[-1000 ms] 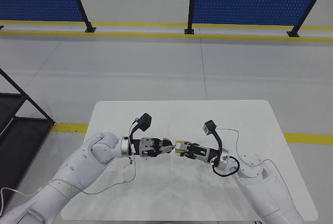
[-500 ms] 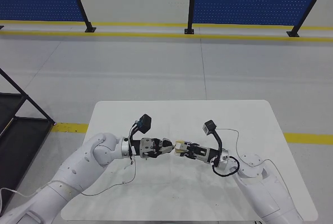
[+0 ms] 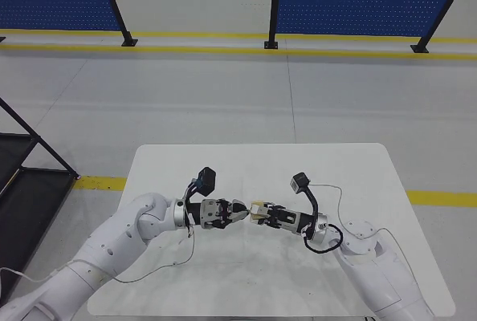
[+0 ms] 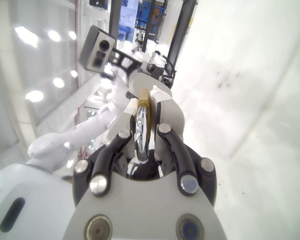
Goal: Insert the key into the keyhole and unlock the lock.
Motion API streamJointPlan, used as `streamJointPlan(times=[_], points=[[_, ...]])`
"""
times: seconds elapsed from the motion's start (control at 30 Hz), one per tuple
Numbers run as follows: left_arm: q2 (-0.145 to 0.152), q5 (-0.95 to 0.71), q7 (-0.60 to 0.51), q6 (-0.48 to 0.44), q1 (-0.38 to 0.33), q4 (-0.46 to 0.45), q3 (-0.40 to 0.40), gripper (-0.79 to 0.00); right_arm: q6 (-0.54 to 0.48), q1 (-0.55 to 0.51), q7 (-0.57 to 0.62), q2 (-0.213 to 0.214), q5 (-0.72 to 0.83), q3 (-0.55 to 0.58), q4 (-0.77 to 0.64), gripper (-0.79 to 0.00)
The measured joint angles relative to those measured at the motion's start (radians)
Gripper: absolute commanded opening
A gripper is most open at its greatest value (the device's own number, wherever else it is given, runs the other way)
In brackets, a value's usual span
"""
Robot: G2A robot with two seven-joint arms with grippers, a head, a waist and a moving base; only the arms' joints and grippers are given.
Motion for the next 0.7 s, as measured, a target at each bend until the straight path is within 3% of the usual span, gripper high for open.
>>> streamJointPlan(times=[0.7], points=[[0.019,0.165,0.230,0.000,-0.037,0.027,0.069,-0.785,0.000,0.000,0.000,0.000,0.000,0.000,0.000,-0.785]])
